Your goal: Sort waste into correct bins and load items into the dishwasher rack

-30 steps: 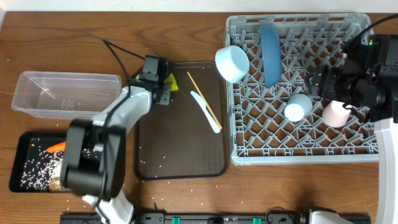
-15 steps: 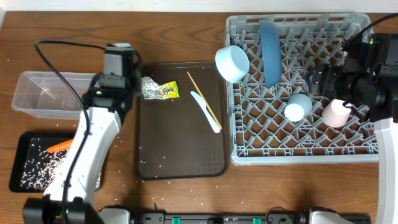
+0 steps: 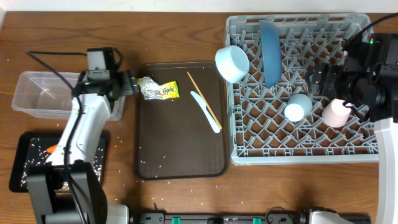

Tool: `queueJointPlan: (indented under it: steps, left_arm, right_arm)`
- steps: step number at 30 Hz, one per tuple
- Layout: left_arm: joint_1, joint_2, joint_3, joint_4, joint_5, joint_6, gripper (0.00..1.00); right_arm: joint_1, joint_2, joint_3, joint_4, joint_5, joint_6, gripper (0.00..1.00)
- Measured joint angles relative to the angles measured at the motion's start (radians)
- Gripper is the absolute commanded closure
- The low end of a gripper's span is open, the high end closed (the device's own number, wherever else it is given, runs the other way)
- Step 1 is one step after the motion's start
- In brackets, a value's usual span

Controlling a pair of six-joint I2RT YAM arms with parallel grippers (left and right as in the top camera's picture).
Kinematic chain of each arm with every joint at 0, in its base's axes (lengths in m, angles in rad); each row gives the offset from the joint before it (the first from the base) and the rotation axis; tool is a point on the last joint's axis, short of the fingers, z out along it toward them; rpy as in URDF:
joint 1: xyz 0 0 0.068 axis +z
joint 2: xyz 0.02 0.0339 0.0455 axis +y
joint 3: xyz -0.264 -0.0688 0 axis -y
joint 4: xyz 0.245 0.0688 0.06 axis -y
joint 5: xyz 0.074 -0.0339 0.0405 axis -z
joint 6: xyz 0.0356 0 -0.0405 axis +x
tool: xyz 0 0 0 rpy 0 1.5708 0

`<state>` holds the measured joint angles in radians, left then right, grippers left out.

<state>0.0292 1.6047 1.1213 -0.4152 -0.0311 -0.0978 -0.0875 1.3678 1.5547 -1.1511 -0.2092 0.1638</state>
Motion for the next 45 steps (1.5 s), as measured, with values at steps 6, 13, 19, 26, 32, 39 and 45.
queueJointPlan:
  steps: [6,13,19,26,32,39,45]
  left_arm:
    - [-0.109,0.029,0.000,0.029,0.054,0.027,0.14]
    - [-0.138,0.214,0.000,0.122,0.054,0.045,0.16]
    - [-0.138,0.273,0.000,0.176,0.071,0.045,0.27]
    - [-0.139,0.275,0.000,0.179,0.090,0.050,0.37]
    - [-0.145,0.320,0.000,0.182,0.122,0.047,0.69]
    - [-0.168,0.319,0.000,0.171,0.142,0.050,0.94]
    - [-0.170,0.260,-0.001,0.095,0.150,0.049,0.94]
  right_arm:
    - [0.000,0.000,0.000,0.000,0.000,0.000,0.16]
    - [0.000,0.000,0.000,0.001,0.000,0.000,0.16]
    - [0.000,0.000,0.000,0.002,0.000,0.000,0.16]
    - [0.000,0.000,0.000,0.003,0.000,0.000,0.16]
    - [0.000,0.000,0.000,0.001,0.000,0.000,0.16]
    - [0.000,0.000,0.000,-0.001,0.000,0.000,0.16]
    - [0.000,0.000,0.000,-0.001,0.000,0.000,0.16]
